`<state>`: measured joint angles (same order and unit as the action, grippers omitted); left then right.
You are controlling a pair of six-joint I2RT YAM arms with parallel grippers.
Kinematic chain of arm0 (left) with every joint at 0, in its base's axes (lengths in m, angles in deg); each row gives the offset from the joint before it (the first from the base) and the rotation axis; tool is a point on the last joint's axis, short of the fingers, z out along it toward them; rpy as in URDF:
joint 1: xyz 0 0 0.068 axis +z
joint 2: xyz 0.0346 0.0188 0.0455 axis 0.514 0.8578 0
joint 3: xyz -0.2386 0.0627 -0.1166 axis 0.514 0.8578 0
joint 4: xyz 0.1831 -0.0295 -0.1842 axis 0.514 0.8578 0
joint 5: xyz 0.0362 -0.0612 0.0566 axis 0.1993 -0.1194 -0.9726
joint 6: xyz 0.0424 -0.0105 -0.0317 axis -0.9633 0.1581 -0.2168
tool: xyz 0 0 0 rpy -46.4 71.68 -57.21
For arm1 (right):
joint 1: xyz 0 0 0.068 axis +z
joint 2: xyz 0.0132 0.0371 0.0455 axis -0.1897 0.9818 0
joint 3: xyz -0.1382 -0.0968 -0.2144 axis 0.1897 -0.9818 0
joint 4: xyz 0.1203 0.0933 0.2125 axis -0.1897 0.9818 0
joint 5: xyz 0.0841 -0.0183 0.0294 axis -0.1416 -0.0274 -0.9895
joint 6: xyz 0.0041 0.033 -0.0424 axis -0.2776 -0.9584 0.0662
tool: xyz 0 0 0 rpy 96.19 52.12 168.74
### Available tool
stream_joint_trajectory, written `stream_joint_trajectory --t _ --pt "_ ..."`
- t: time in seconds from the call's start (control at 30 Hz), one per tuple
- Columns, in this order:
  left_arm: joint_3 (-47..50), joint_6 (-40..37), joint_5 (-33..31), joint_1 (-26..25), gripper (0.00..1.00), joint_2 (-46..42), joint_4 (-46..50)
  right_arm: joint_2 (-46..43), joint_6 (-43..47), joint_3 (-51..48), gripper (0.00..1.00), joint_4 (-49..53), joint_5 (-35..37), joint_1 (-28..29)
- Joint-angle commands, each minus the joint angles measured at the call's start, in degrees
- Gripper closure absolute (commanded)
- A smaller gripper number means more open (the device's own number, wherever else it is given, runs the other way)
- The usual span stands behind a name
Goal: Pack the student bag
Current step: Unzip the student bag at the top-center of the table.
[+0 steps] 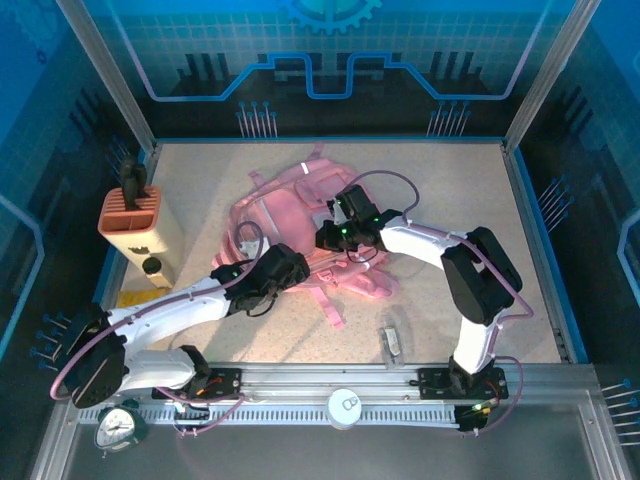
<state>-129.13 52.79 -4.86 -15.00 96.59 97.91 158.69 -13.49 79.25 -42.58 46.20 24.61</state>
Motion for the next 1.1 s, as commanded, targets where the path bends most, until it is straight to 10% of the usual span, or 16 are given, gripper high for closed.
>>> stream_joint_trajectory --t 0.0,1.07 --pt "-3.4 -1.4 -1.8 -0.3 0.01 1.7 1.2 -4.9 -3.2 0.2 1.0 -5.0 -3.5 0.0" --pt "-14.1 5.1 -12.4 0.5 0.01 17.9 3.8 -7.9 -13.4 -5.9 1.0 -16.3 -3.8 -2.0"
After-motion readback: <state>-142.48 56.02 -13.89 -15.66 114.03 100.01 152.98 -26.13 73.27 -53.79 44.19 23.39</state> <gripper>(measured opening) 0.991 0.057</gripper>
